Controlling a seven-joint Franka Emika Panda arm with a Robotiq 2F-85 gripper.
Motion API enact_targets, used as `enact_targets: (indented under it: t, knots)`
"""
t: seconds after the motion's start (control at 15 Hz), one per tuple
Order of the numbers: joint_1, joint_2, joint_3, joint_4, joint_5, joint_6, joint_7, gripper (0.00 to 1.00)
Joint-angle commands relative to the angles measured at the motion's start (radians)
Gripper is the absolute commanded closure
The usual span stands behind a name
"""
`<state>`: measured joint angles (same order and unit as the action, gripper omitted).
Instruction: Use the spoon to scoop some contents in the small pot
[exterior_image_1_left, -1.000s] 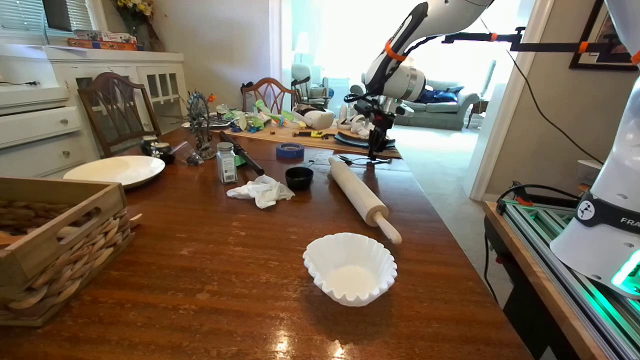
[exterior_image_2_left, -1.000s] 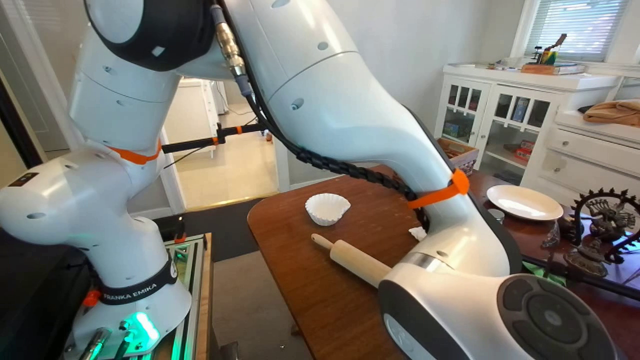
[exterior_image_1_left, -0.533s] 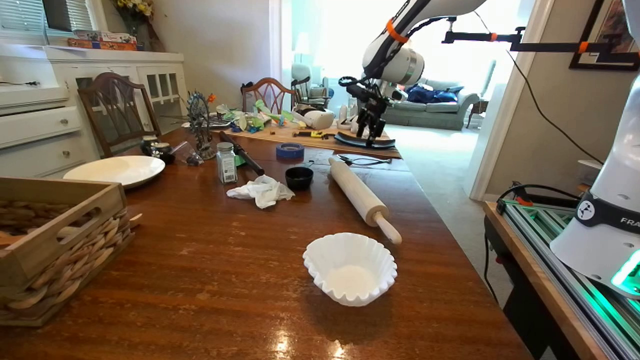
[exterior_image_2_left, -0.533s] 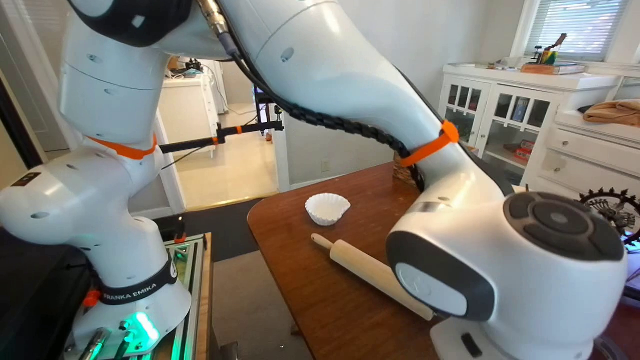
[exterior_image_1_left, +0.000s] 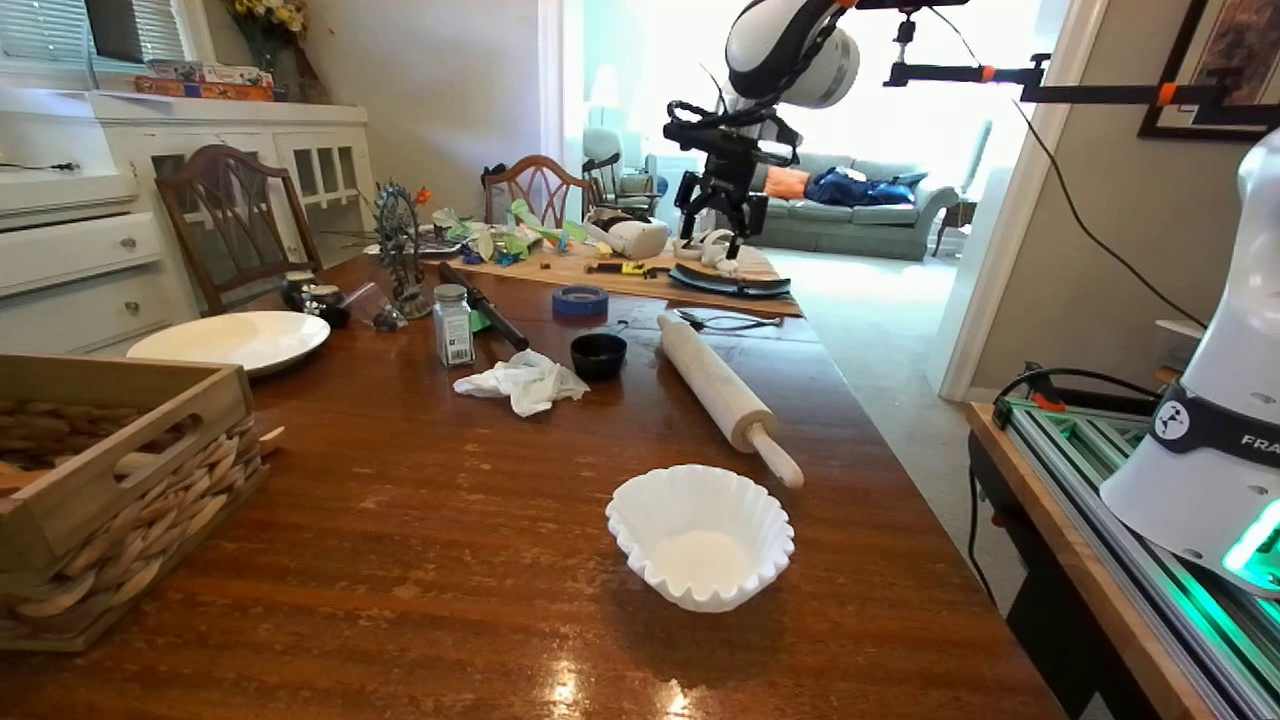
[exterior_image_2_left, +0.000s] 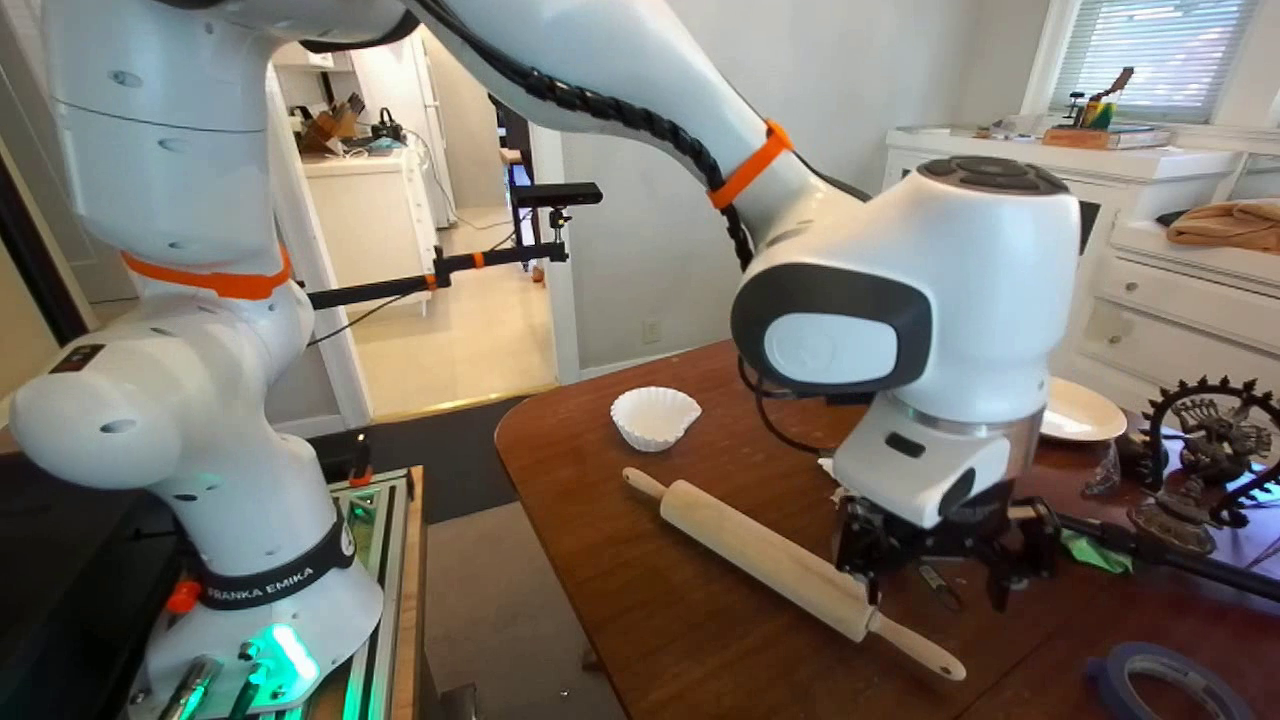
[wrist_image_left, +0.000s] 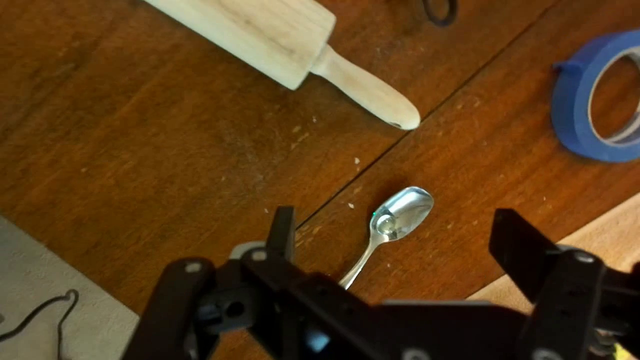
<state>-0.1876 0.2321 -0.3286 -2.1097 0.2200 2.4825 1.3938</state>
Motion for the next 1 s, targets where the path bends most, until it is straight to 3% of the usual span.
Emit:
enact_targets:
  t: [0.0, 0.27, 0.53, 0.93]
  knots:
    - [0.033, -0.175, 0.016, -0.092, -0.162, -0.123, -0.03, 0.0]
    - [0.04, -0.3, 0.089, -0.08, -0.255, -0.329, -0.097, 0.0]
    - [0.038, -0.338, 0.154, -0.02, -0.311, -0.502, -0.211, 0.0]
    - [0.029, -0.331, 0.174, -0.006, -0.303, -0.499, -0.233, 0.0]
